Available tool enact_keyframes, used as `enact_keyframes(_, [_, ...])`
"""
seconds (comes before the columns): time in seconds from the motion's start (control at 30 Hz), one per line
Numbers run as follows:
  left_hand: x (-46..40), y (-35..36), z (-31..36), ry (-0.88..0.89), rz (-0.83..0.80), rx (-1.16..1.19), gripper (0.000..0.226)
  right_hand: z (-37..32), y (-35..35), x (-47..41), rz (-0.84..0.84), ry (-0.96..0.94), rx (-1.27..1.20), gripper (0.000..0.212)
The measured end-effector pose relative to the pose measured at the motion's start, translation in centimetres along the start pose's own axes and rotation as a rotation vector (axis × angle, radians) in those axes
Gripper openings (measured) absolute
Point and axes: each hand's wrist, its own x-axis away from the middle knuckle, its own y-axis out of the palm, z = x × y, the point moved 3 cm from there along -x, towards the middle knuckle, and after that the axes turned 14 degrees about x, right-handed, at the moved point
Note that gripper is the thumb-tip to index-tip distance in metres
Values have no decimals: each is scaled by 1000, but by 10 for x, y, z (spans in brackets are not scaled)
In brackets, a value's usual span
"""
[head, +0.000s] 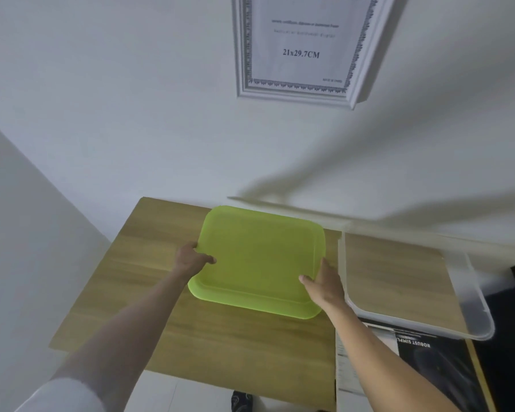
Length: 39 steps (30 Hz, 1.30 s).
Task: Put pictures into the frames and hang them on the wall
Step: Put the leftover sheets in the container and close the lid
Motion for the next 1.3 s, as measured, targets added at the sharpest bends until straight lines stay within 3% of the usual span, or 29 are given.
enact_keyframes(0.23, [-43, 11, -21, -35, 12, -75, 52, -9, 26, -17, -136, 14, -49, 105])
enact_keyframes(0.47, [-88, 15, -53, 5, 28, -231, 71, -5, 38, -24, -119, -2, 21, 95])
enact_keyframes(0.6, [-55, 18, -29, 50, 58, -336, 64, -7, 38, -20, -80, -21, 102, 89])
enact_keyframes(0.73, [-12, 28, -16, 246, 201, -437, 71, -6, 30, -11, 48, -134, 211, 78])
enact_keyframes(0.83, [19, 50, -15, 402, 216, -409, 68, 3, 22, 1, 129, -250, 190, 67])
enact_keyframes(1.07, [105, 142, -20, 669, 94, -337, 29, 59, 1, 37, 307, -576, 127, 35])
enact_keyframes(1.17, [148, 186, -33, 620, 31, -347, 25, 103, -9, 54, 316, -661, 136, 24])
enact_keyframes(1.3, [200, 241, -63, 314, -76, -452, 42, 181, -23, 73, 290, -586, 204, 25])
